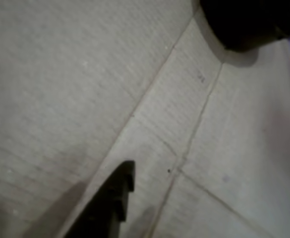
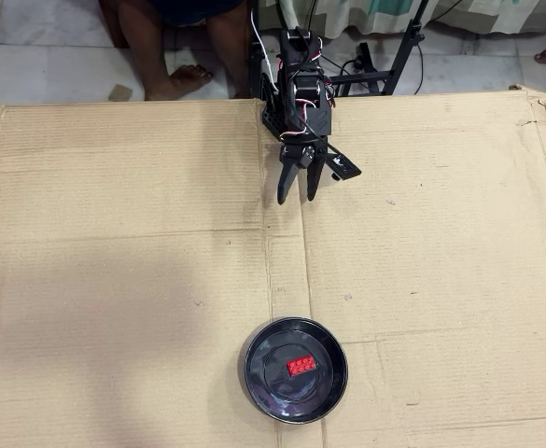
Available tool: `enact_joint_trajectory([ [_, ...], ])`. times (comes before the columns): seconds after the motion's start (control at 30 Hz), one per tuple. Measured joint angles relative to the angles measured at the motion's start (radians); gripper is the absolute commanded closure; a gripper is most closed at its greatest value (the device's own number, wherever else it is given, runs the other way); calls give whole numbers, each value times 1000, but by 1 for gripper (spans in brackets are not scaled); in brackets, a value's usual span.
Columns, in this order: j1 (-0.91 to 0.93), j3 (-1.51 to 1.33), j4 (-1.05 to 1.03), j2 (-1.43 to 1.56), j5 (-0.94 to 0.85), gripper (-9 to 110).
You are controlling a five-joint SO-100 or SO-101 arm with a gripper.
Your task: Grasp a lego block and put it in the bin.
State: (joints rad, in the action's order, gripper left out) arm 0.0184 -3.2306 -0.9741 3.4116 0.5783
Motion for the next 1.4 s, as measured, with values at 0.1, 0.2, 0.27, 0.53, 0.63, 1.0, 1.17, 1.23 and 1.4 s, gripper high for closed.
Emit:
enact_joint_trajectory([
  [0.1, 0, 0, 0, 0, -69, 62],
  [0.2, 0, 0, 0, 0, -98, 62],
  [0.27, 0, 0, 0, 0, -103, 62],
  [0.53, -31, 0, 0, 0, -225, 62],
  [0.63, -32, 0, 0, 0, -307, 62],
  [1.0, -21, 0, 0, 0, -479, 62],
  [1.17, -20, 0, 0, 0, -532, 62],
  [1.23, -6, 0, 0, 0, -561, 62],
  [1.4, 14, 0, 0, 0, -620, 62],
])
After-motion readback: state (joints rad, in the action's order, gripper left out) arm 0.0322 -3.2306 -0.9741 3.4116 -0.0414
